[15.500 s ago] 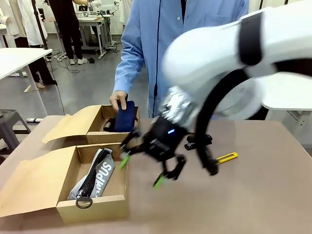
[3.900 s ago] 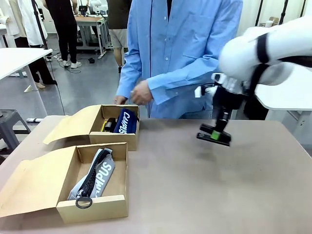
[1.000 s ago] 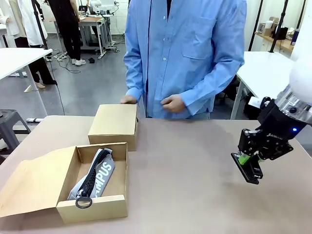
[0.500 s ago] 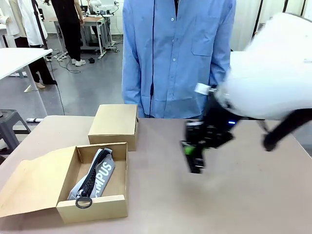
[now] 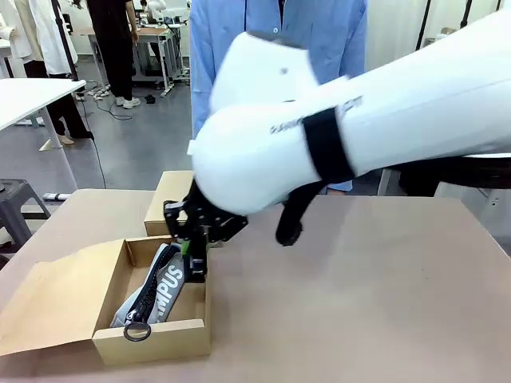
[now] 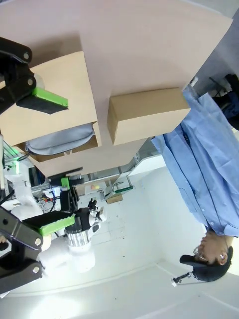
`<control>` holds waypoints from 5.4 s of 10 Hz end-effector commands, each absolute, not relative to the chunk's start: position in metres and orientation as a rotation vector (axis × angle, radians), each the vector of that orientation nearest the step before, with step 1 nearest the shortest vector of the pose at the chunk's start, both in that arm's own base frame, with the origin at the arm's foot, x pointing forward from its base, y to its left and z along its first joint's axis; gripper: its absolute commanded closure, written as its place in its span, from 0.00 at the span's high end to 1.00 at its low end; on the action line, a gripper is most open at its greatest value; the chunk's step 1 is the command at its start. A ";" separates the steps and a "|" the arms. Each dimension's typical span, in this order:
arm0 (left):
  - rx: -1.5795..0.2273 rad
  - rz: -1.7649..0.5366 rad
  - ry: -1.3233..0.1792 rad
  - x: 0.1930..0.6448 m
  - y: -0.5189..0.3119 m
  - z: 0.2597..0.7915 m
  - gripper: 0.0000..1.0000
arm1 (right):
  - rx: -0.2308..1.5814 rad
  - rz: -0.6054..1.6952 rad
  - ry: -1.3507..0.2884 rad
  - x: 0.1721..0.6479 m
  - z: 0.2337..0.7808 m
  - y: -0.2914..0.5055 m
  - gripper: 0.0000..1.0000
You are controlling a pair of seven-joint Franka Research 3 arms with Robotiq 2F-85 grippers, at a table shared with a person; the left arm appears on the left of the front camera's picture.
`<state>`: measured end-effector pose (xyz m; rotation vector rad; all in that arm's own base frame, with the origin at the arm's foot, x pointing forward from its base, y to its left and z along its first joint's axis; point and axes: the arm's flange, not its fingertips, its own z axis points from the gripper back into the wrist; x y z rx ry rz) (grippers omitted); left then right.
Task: Place items inside the box.
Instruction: Pick up a Pencil pouch or Stapler and place it inside the Mailer Box closest to the robot, then close the lid of the Mailer Box closest to the robot.
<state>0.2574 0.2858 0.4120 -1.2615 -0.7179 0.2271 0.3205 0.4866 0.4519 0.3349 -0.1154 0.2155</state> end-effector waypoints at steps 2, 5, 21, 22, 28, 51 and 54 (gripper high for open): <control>-1.271 0.211 -0.746 0.258 0.284 0.414 1.00 | 0.242 0.167 -0.153 0.328 0.440 0.541 0.32; -1.271 0.211 -0.746 0.258 0.284 0.414 1.00 | 0.284 0.210 -0.126 0.324 0.432 0.516 0.32; -1.271 0.211 -0.746 0.258 0.284 0.414 1.00 | 0.456 0.275 0.017 0.331 0.452 0.425 1.00; -1.271 0.211 -0.746 0.258 0.284 0.414 1.00 | 0.465 0.275 0.070 0.333 0.460 0.377 1.00; -1.271 0.211 -0.746 0.258 0.284 0.414 1.00 | 0.947 0.105 -0.043 0.302 0.451 0.043 1.00; -1.295 -0.645 -0.659 0.227 0.109 0.467 1.00 | 1.077 -0.083 -0.130 0.311 0.451 -0.071 1.00; -1.132 -1.007 -0.913 0.228 0.080 0.451 1.00 | 1.077 -0.083 -0.130 0.311 0.451 -0.071 1.00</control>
